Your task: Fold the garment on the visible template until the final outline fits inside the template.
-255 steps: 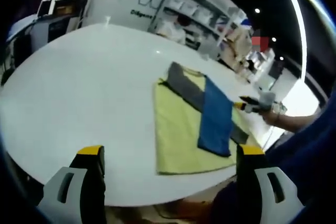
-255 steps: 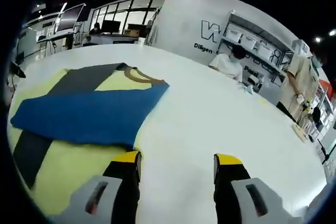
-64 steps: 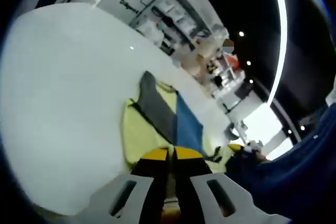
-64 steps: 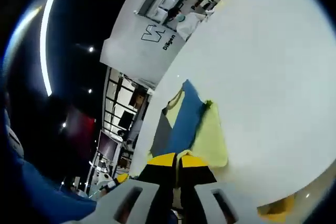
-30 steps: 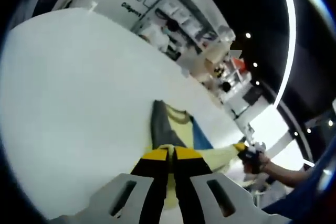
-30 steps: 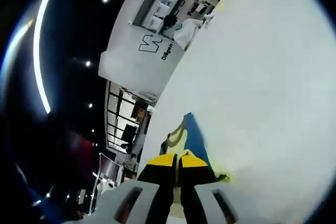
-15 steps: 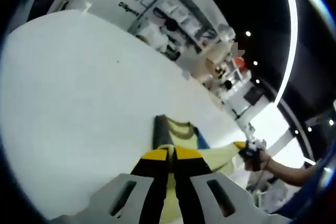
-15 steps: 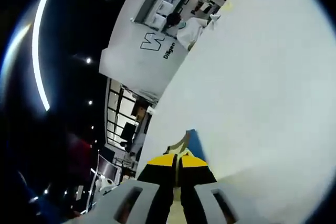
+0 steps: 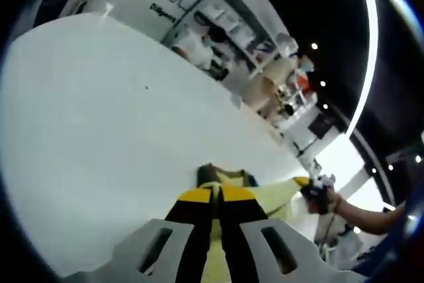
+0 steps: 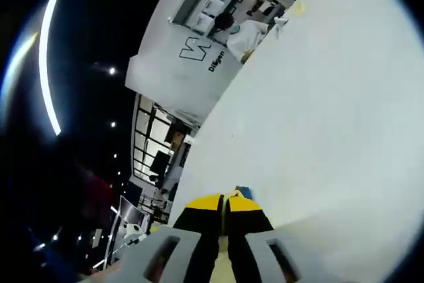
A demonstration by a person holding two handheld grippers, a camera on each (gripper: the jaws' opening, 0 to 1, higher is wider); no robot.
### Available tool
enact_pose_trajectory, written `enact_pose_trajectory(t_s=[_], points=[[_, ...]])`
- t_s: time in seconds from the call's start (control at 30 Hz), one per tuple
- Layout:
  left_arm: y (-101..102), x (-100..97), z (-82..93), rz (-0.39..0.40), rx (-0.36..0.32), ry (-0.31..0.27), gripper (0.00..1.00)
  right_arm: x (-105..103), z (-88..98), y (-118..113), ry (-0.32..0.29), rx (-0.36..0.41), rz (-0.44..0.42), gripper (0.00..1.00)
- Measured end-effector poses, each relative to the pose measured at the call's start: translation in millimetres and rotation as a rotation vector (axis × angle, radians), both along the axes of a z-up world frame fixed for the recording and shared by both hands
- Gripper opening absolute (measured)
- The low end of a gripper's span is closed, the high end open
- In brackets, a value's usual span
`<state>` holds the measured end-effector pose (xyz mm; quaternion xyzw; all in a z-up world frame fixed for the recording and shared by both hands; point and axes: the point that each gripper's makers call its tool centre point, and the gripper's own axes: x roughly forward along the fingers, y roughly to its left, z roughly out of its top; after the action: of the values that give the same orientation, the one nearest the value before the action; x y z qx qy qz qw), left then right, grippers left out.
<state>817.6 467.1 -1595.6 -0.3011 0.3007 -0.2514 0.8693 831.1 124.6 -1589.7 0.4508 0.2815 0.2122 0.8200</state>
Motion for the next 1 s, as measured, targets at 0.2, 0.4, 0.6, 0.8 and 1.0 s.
enact_pose_trajectory(t_s=[0.2, 0.4, 0.6, 0.8, 1.0], points=[[3.4, 15.5, 4.2, 0.014, -0.007, -0.003, 0.00, 15.2, 0.9, 2.6, -0.005, 0.027, -0.006, 0.00], [4.4, 36.3, -6.9, 0.027, 0.009, 0.013, 0.00, 31.3, -8.3, 7.3, 0.009, 0.023, -0.012, 0.00], [2.8, 49.1, -17.6, 0.034, 0.010, 0.031, 0.00, 42.3, -23.2, 3.4, 0.035, 0.019, -0.031, 0.00], [-1.4, 60.4, -44.8, 0.041, 0.029, 0.084, 0.00, 50.1, -47.7, 1.8, 0.080, -0.008, -0.034, 0.00], [-3.3, 61.8, -58.6, 0.056, 0.038, 0.120, 0.00, 56.6, -61.5, 0.1, 0.109, -0.011, -0.036, 0.00]])
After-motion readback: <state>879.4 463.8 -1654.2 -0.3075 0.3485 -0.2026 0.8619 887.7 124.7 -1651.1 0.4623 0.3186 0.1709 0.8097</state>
